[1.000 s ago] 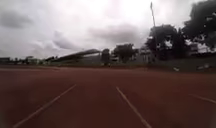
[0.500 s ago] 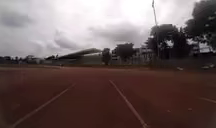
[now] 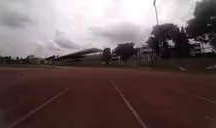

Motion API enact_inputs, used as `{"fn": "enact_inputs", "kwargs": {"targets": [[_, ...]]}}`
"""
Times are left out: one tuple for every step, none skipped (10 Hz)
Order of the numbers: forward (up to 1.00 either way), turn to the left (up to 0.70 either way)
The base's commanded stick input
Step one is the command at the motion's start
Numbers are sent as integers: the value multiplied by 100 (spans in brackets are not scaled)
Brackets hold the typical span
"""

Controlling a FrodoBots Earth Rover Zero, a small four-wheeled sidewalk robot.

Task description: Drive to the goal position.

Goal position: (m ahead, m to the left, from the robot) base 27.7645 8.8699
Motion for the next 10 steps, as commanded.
{"fn": "enact_inputs", "kwargs": {"targets": [[70, 0], [70, 0], [70, 0], [70, 0], [70, 0], [70, 0], [70, 0], [70, 0], [70, 0], [70, 0]]}}
